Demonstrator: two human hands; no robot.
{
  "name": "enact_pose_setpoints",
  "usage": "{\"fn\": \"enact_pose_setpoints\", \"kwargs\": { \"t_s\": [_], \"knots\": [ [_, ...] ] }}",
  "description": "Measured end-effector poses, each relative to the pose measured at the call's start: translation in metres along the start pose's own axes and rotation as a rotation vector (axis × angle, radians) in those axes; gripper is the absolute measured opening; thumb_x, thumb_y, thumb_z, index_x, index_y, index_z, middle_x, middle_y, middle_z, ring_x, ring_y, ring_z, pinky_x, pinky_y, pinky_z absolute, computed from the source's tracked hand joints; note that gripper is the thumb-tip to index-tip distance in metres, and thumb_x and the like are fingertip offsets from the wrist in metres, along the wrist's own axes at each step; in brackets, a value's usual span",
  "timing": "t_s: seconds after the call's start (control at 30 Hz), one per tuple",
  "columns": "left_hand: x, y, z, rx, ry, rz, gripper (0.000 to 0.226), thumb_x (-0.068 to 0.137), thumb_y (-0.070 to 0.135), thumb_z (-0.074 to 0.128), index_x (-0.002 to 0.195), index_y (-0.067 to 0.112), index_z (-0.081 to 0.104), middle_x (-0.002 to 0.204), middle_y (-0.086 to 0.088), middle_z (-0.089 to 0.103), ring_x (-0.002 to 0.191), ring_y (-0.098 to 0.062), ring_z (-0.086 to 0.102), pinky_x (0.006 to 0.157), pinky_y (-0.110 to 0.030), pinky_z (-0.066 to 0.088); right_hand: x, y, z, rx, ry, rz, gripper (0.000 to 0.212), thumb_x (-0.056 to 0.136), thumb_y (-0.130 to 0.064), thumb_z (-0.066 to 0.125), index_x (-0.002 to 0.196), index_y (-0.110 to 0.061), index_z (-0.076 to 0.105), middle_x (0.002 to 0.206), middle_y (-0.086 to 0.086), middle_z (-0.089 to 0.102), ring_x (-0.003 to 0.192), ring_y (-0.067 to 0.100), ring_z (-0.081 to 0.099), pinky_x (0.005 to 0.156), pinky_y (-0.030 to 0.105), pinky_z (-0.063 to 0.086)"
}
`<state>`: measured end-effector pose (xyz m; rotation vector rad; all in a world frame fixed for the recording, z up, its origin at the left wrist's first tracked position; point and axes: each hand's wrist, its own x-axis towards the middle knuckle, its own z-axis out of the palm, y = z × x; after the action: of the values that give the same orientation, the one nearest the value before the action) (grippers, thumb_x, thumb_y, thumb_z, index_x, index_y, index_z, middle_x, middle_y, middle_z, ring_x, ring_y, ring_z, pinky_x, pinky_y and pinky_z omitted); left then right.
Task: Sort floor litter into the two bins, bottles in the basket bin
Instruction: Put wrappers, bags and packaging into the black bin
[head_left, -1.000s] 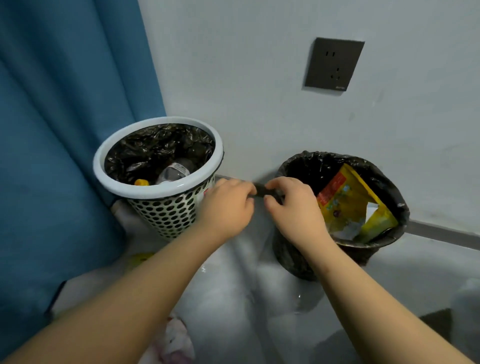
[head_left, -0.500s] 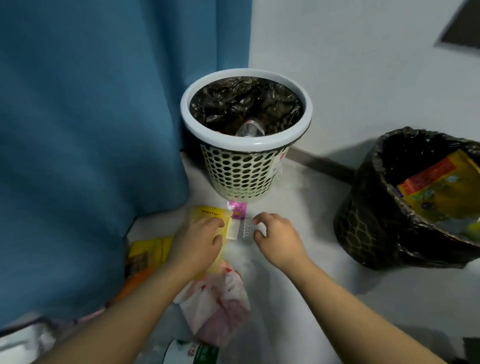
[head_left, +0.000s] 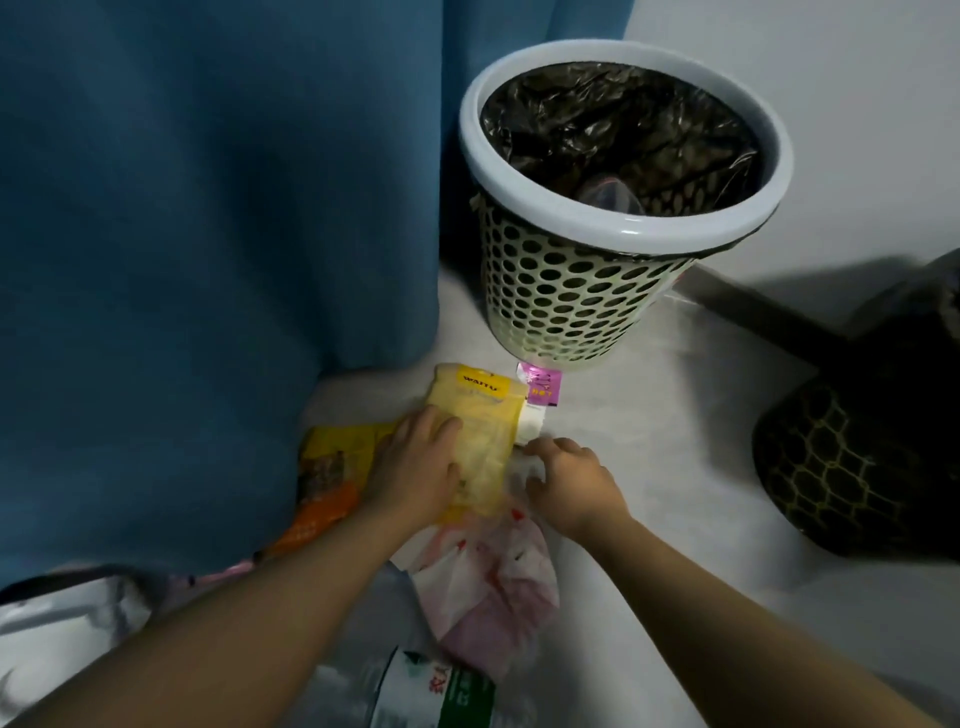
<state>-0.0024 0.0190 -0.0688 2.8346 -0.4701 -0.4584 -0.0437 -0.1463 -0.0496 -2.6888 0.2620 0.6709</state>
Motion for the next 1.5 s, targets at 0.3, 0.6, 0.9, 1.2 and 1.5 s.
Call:
{"fn": "enact_pose_setpoints", "kwargs": {
  "t_s": [0.3, 0.6, 0.9, 1.2, 1.5],
  "knots": [
    [0.033, -0.012, 0.025, -0.073, -0.217, -0.122, 0.092, 0.080, 0.059, 0.055, 0.148, 0.033, -0.001, 0.156, -0.002, -0.022, 0.145, -0.028, -0.016, 0.118, -0.040, 0.006, 0.065, 0.001, -0.001, -0.087, 0.001, 0.013, 0.072, 0.094, -0.030, 0.044, 0.150, -0.016, 0.001, 0.159, 0.004, -0.002, 0.146, 0.023, 0.005, 0.114, 0.041, 0.018],
    [0.033, -0.021, 0.040, -0.095, -0.167, -0.163, 0.094, 0.080, 0.054, 0.058, 0.149, 0.031, -0.002, 0.157, -0.007, -0.014, 0.145, -0.026, -0.014, 0.118, -0.035, 0.004, 0.085, 0.003, 0.015, -0.064, -0.045, -0.007, 0.109, 0.077, -0.048, 0.067, 0.150, -0.018, -0.010, 0.159, 0.001, -0.003, 0.147, 0.020, -0.002, 0.115, 0.041, 0.014],
    [0.027, -0.017, 0.047, -0.118, -0.042, -0.141, 0.078, 0.082, 0.050, 0.059, 0.146, 0.032, 0.018, 0.152, 0.001, 0.017, 0.143, -0.025, 0.007, 0.116, -0.036, 0.017, 0.071, 0.025, 0.034, -0.035, 0.110, -0.048, 0.080, 0.089, -0.042, 0.055, 0.150, -0.018, 0.010, 0.157, 0.001, 0.018, 0.145, 0.019, 0.015, 0.114, 0.032, 0.018],
    [0.015, -0.006, 0.049, -0.132, 0.023, -0.182, 0.054, 0.087, 0.035, 0.059, 0.136, 0.035, 0.036, 0.136, 0.001, 0.038, 0.130, -0.023, 0.030, 0.103, -0.031, 0.031, 0.049, 0.026, 0.042, 0.149, 0.242, 0.035, 0.070, 0.085, -0.029, 0.063, 0.145, -0.023, 0.027, 0.144, 0.002, 0.040, 0.123, 0.026, 0.038, 0.098, 0.032, 0.033],
    [-0.003, 0.006, 0.041, -0.185, 0.076, -0.283, 0.043, 0.090, 0.024, 0.052, 0.131, 0.031, 0.043, 0.129, -0.005, 0.047, 0.123, -0.027, 0.040, 0.104, -0.036, 0.031, 0.024, 0.031, 0.057, 0.449, 0.254, 0.205, 0.055, 0.080, 0.002, 0.048, 0.127, -0.025, 0.050, 0.123, 0.006, 0.056, 0.109, 0.031, 0.048, 0.091, 0.033, 0.039]
  ]
}}
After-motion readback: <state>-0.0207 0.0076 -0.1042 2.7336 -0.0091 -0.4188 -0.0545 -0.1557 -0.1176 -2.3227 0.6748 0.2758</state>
